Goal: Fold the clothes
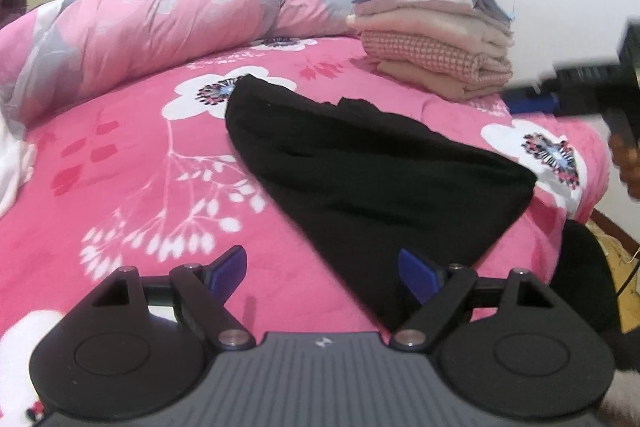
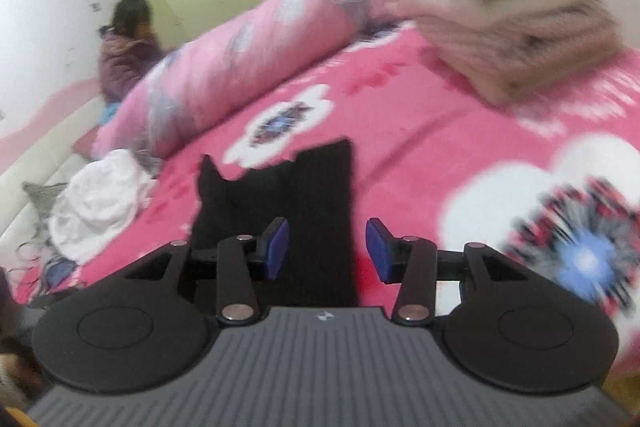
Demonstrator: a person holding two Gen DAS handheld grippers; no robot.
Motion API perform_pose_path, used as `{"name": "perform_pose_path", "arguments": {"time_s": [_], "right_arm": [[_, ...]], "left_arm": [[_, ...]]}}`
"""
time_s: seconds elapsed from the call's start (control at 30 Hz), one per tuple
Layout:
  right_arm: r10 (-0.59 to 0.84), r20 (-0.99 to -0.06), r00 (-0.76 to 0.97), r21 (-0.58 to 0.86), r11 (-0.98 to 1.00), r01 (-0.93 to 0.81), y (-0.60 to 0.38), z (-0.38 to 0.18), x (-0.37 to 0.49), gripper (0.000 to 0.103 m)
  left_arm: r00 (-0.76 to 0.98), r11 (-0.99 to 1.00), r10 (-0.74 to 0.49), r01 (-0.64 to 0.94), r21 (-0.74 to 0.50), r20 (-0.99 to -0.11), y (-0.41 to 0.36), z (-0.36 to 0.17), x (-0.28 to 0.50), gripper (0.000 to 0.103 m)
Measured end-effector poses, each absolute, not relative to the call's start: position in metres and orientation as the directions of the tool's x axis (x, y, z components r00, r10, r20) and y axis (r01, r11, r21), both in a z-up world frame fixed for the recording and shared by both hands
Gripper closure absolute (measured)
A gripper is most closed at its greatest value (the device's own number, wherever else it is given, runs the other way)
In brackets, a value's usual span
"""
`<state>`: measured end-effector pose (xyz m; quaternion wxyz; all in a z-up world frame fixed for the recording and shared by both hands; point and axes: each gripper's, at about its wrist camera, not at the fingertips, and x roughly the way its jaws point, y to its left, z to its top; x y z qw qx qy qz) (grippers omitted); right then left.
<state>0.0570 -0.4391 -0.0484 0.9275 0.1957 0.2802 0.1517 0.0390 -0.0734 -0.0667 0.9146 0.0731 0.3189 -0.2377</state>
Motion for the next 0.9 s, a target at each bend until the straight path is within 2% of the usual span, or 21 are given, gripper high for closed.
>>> {"name": "perform_pose_path", "arguments": {"time_s": [0.23, 0.63, 0.9], "right_arm": [[0.503, -0.527, 0.685, 0.365, 0.862, -0.352, -0.382, -0.043, 0.143, 0.06], [0.507, -0.672, 0.54, 0.226, 0.834, -0.503, -0.325, -0.069, 0.235, 0.06], [0.535, -0.661, 0.527, 0.172, 0.791, -0.587, -0.316, -0.063, 0.226, 0.062]], "left_arm": [[0.65, 0.875, -0.372, 0.483, -0.018, -0.663, -0.076, -0.088, 0.052, 0.018], [0.629, 0.855, -0.413, 0.517, -0.042, -0.659, -0.068, -0.1, 0.061, 0.011], [0.629, 0.853, -0.421, 0.519, -0.049, -0.654, -0.068, -0.101, 0.063, 0.01]]}}
